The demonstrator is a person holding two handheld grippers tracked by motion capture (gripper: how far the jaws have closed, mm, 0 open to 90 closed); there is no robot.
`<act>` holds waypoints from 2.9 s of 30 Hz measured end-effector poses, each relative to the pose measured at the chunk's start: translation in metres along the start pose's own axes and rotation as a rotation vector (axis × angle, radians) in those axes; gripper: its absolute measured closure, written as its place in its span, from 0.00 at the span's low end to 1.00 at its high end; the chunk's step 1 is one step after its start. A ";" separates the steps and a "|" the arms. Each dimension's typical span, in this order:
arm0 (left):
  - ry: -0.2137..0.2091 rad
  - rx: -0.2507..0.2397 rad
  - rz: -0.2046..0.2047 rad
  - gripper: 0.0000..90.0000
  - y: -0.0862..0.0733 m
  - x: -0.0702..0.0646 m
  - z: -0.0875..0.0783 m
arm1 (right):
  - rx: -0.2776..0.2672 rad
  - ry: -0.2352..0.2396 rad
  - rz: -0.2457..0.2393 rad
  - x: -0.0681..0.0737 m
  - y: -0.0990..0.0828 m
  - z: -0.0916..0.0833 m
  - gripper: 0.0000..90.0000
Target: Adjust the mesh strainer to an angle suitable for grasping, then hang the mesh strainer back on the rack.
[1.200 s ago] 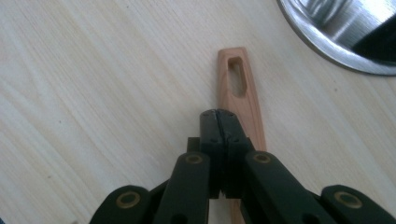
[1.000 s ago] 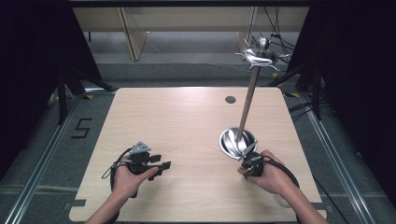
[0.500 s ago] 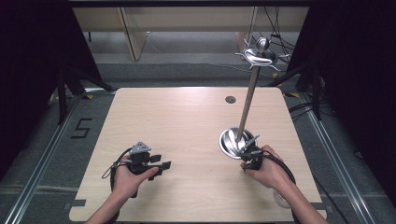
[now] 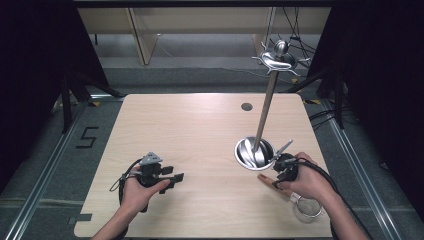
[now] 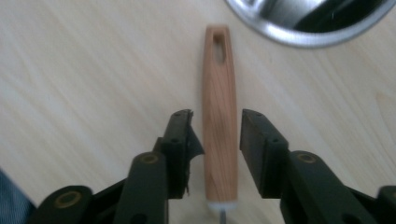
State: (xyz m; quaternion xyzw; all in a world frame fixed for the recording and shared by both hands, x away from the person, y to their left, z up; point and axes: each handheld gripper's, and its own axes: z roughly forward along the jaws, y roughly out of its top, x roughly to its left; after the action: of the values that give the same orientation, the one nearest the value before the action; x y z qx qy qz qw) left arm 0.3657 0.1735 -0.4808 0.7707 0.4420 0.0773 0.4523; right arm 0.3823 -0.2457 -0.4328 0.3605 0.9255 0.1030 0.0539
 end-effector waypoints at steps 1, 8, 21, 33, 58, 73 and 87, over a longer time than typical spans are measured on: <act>0.000 0.000 0.000 0.48 0.000 0.000 0.000 | 0.000 0.000 0.000 0.000 0.000 0.000 0.70; 0.006 -0.004 -0.001 0.48 0.000 0.001 -0.002 | 0.092 -0.049 -0.088 -0.015 -0.015 -0.005 0.62; 0.008 0.007 0.022 0.48 0.000 0.003 -0.004 | 0.140 -0.031 -0.123 -0.016 -0.021 -0.003 0.59; 0.009 0.000 0.005 0.48 0.000 0.001 -0.002 | 0.177 -0.004 -0.116 -0.014 -0.019 0.017 0.60; 0.004 -0.001 0.007 0.48 0.000 0.001 -0.002 | 0.190 0.017 -0.082 -0.016 -0.020 0.027 0.76; 0.003 -0.016 -0.005 0.48 0.000 0.001 -0.002 | 0.044 -0.015 -0.095 -0.016 -0.035 0.016 0.77; 0.006 -0.014 -0.004 0.48 0.000 0.002 -0.004 | -0.192 0.026 -0.022 -0.017 -0.044 0.000 0.77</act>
State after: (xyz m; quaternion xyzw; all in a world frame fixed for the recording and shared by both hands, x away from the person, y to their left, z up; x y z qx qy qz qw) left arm 0.3646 0.1773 -0.4786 0.7666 0.4443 0.0820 0.4563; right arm 0.3660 -0.2895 -0.4430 0.3421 0.9160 0.1951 0.0773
